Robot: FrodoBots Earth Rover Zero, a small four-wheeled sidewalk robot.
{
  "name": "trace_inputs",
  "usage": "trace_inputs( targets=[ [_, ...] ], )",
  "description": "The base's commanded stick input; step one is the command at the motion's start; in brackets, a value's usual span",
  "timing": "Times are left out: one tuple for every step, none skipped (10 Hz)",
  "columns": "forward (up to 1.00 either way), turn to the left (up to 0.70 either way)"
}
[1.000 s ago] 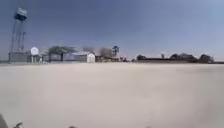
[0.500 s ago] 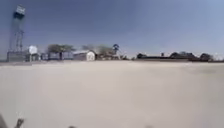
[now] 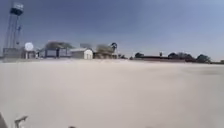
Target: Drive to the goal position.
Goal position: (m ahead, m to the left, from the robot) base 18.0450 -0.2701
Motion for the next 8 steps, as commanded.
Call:
trace_inputs(
  targets=[
    [1.0,0.0],
    [1.0,0.0],
    [1.0,0.0],
    [1.0,0.0],
    [1.0,0.0],
    [1.0,0.0],
    [1.0,0.0],
    [1.0,0.0]
  ],
)
